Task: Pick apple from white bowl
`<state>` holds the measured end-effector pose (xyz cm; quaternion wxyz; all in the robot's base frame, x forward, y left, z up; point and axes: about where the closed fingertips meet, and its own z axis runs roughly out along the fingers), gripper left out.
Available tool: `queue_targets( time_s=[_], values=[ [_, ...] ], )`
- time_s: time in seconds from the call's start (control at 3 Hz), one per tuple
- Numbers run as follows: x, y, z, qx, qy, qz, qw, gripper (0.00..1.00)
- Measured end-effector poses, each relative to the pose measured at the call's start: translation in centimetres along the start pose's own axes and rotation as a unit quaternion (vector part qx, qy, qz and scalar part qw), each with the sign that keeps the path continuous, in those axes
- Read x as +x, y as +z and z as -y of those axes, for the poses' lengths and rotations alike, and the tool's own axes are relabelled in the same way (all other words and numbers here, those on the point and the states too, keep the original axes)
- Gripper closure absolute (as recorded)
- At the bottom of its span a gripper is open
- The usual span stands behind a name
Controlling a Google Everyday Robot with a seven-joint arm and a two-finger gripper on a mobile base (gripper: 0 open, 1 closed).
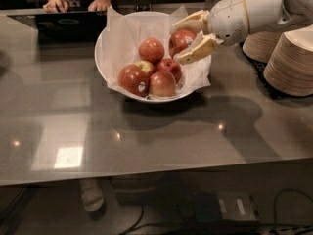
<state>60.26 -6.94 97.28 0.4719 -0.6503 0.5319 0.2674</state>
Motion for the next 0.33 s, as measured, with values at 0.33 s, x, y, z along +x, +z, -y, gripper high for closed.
queue_targets(
  time_s=[0.33],
  values=[
    [0.00, 0.00, 0.00, 0.000, 0.000, 0.000, 1.0000, 1.00]
  ],
)
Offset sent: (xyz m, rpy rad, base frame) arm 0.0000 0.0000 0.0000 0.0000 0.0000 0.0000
